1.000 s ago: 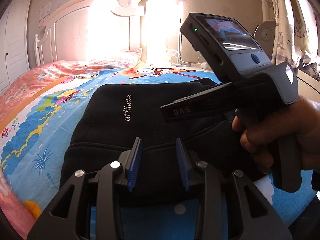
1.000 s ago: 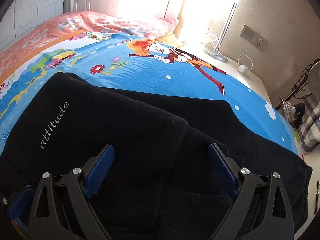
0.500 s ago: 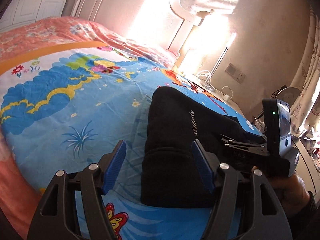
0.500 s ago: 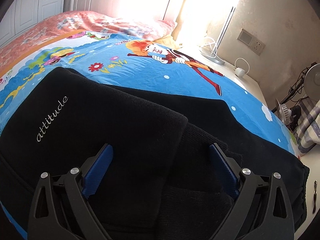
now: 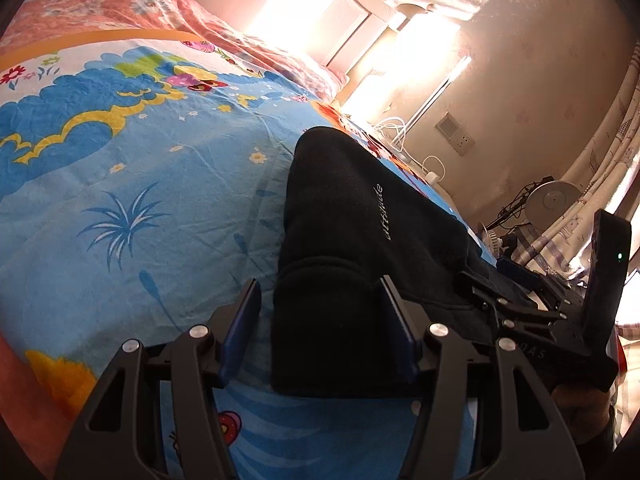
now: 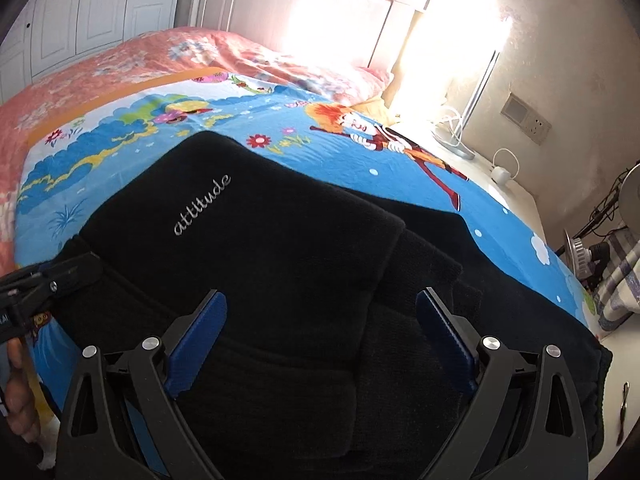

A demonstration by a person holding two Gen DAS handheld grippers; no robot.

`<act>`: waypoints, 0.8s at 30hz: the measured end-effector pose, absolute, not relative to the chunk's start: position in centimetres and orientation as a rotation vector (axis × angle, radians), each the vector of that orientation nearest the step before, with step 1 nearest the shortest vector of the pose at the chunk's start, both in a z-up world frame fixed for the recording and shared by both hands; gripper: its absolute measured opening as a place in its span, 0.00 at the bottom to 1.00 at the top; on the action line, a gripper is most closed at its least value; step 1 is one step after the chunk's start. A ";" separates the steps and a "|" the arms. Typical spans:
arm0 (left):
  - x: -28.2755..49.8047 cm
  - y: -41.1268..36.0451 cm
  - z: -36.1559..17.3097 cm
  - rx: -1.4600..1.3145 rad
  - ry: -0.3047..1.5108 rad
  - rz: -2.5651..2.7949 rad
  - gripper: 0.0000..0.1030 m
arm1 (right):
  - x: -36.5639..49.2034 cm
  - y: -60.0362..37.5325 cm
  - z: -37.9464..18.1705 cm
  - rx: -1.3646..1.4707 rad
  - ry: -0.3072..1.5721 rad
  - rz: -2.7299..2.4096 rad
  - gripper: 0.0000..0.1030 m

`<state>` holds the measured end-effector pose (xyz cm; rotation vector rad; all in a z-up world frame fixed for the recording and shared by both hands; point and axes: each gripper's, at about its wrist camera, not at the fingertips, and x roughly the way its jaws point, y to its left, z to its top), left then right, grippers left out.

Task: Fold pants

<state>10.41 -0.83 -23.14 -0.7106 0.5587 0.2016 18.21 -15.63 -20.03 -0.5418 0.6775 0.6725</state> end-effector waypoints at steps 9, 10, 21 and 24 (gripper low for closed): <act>10.7 -1.3 -23.1 -0.744 0.584 0.153 0.57 | 20.6 -21.8 -21.2 -0.333 0.848 0.640 0.89; 10.7 -1.2 -23.1 -0.757 0.584 0.151 0.57 | 20.8 -22.2 -21.7 -0.306 0.870 0.652 0.89; 10.0 0.0 -23.4 -0.910 0.584 0.094 0.50 | 21.1 -22.3 -22.4 -0.271 0.900 0.653 0.95; 10.2 -0.3 -23.3 -0.896 0.594 0.114 0.53 | 21.1 -22.3 -22.4 -0.269 0.898 0.653 0.95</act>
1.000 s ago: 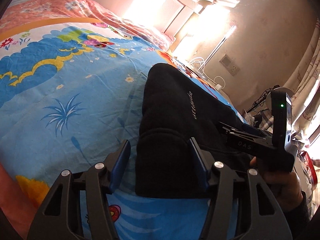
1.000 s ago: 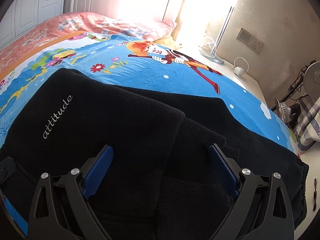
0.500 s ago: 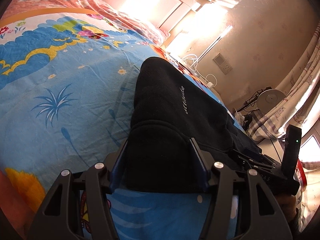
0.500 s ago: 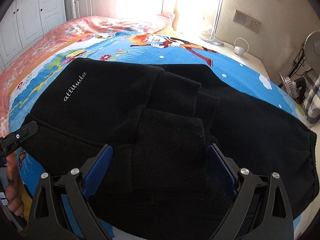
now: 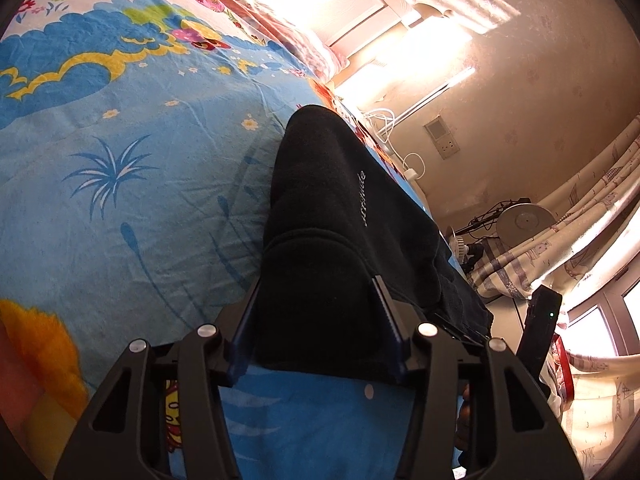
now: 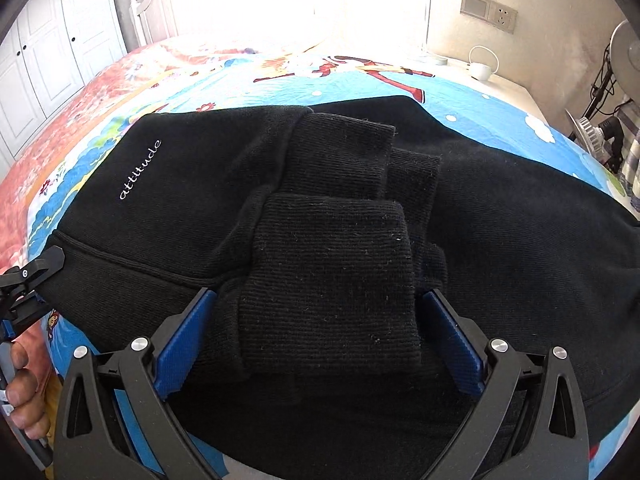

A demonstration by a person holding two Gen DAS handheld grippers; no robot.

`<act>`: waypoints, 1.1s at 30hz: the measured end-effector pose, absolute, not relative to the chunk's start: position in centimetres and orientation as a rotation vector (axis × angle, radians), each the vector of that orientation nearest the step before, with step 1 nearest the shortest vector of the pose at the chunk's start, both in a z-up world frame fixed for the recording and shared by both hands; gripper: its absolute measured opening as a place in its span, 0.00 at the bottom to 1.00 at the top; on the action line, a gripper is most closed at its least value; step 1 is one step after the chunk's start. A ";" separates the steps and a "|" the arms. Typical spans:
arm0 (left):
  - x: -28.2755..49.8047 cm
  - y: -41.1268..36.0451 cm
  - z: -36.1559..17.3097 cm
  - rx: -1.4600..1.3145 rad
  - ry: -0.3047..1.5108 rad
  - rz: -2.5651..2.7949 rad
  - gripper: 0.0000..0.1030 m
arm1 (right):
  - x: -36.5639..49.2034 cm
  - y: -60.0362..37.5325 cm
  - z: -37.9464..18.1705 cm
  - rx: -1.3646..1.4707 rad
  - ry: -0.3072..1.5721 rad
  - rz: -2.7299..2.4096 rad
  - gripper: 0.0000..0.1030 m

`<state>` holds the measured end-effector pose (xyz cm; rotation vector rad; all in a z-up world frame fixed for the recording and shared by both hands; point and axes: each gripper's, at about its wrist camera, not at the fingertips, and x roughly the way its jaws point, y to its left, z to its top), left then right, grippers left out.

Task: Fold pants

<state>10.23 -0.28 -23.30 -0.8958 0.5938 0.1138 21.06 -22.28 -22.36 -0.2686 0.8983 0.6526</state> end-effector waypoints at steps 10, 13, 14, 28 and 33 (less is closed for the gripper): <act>10.0 -0.6 -23.0 -0.909 0.619 0.083 0.49 | 21.2 -22.5 -22.4 -0.262 0.894 0.657 0.95; 10.0 -0.3 -23.2 -0.933 0.635 0.083 0.55 | 21.2 -22.5 -22.4 -0.257 0.894 0.661 0.95; 10.1 -0.2 -23.3 -0.931 0.637 0.090 0.55 | 21.2 -22.5 -22.4 -0.256 0.895 0.662 0.95; 10.7 -0.8 -22.1 -0.884 0.647 0.122 0.36 | 22.4 -22.3 -18.9 -0.198 0.996 0.712 0.95; 10.5 -2.0 -19.9 -0.855 0.604 0.142 0.31 | 21.0 -14.8 -9.0 -0.299 0.914 0.858 0.95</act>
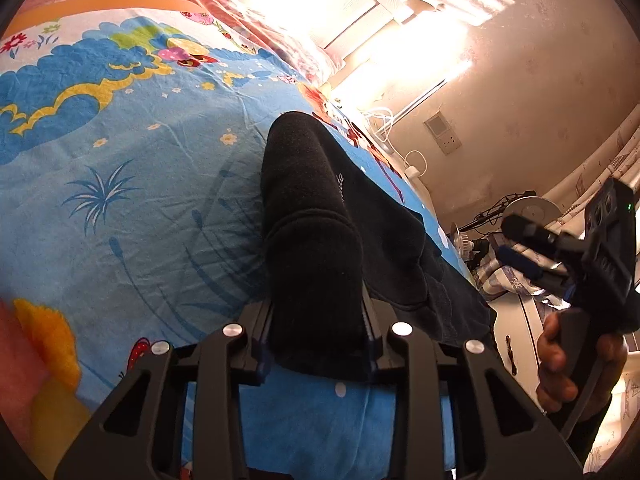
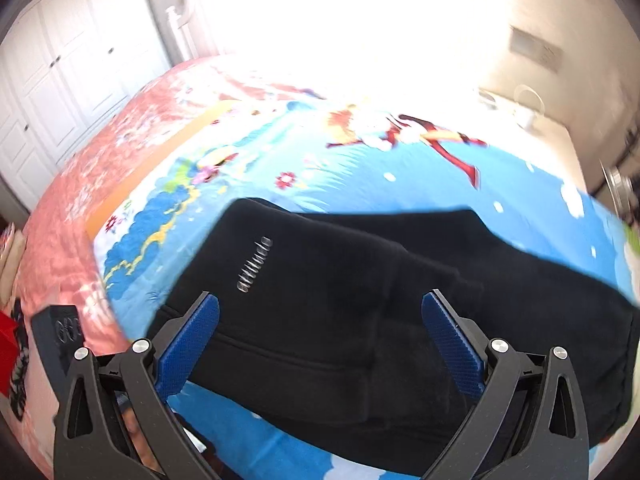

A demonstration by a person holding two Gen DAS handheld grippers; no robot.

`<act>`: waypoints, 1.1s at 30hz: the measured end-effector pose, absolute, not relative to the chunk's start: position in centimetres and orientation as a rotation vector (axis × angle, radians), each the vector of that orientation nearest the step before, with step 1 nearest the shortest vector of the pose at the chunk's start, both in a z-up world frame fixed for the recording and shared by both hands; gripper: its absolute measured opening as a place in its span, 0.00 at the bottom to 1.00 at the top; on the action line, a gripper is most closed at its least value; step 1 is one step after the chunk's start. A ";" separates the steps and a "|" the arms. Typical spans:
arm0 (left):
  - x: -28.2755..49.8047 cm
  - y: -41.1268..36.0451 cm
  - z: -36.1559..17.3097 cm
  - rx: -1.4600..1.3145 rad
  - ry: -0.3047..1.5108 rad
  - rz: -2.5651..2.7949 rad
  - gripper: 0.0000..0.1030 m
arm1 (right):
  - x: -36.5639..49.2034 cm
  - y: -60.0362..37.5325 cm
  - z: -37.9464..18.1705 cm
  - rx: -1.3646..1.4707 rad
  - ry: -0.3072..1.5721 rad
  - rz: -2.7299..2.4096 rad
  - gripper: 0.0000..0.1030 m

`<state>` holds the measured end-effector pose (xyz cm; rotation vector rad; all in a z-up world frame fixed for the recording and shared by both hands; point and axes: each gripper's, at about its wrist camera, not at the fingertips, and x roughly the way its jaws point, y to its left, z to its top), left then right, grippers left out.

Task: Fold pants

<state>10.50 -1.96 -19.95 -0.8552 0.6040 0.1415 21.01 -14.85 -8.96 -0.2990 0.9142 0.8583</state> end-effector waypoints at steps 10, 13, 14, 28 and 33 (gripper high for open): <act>11.1 -4.8 -17.0 -0.728 0.624 0.243 0.30 | 18.8 3.2 -14.3 -0.952 1.112 0.859 0.95; 11.3 -5.1 -16.6 -0.713 0.621 0.251 0.30 | 18.7 4.1 -16.7 -1.012 1.167 0.835 0.94; 11.3 -5.3 -16.5 -0.706 0.621 0.254 0.30 | 18.6 4.4 -17.4 -1.030 1.180 0.831 0.94; 11.2 -7.3 -18.1 -0.851 0.581 0.373 0.75 | 20.9 3.1 -16.4 -0.951 1.205 0.842 0.29; 14.3 -9.6 -17.0 -0.763 0.595 0.328 0.37 | 23.5 -0.5 -12.1 -0.767 1.248 0.913 0.27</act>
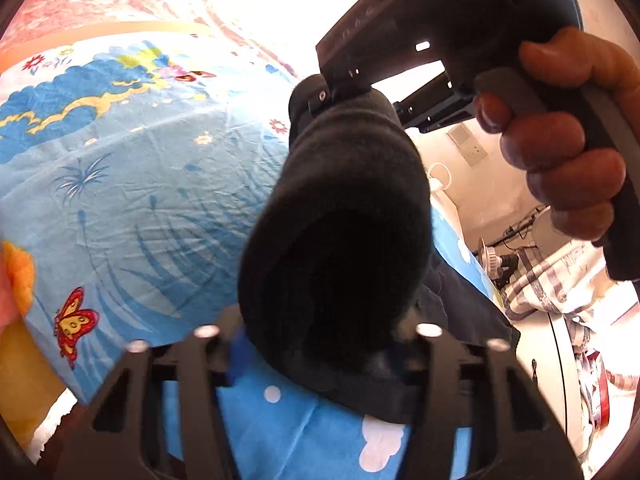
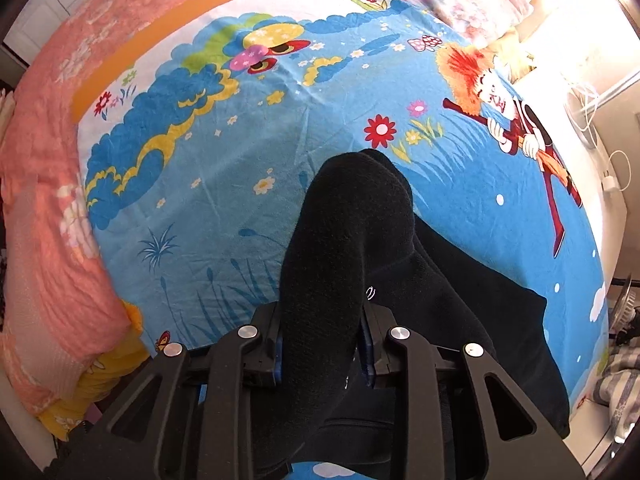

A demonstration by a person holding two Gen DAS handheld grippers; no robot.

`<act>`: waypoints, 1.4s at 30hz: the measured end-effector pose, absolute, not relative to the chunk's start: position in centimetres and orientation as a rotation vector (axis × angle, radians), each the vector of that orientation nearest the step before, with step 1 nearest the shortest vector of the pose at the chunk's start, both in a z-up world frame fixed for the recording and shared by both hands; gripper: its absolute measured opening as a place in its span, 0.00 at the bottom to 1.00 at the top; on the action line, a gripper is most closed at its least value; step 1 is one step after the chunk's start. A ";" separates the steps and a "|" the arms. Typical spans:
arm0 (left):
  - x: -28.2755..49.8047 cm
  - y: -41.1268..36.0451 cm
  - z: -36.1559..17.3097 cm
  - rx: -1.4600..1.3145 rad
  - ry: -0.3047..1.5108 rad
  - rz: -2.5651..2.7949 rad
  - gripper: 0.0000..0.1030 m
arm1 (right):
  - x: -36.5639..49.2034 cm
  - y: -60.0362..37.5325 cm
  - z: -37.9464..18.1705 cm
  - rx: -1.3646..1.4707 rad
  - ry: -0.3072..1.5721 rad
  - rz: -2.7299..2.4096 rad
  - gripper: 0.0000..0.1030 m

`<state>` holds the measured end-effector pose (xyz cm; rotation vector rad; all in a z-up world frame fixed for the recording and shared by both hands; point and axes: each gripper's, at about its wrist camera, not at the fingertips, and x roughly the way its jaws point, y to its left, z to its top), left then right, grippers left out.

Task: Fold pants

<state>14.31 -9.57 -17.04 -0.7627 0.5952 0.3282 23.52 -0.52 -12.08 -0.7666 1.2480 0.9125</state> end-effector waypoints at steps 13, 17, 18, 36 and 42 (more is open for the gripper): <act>20.8 -27.2 -4.4 -0.109 0.454 0.227 0.30 | 33.0 -22.9 0.4 -0.370 1.174 0.900 0.26; 23.7 -34.8 -4.0 0.077 0.454 0.176 0.29 | 36.0 -30.2 0.0 -0.318 1.174 0.849 0.26; 24.5 -36.8 -4.4 0.125 0.456 0.165 0.29 | 36.8 -32.0 -0.6 -0.299 1.179 0.834 0.26; 30.2 -53.8 -20.3 0.769 0.561 0.078 0.34 | 44.8 -47.7 -16.7 -0.138 1.345 0.715 0.35; 29.9 -55.0 -21.1 0.853 0.521 0.061 0.40 | 45.0 -48.1 -17.1 -0.121 1.327 0.741 0.42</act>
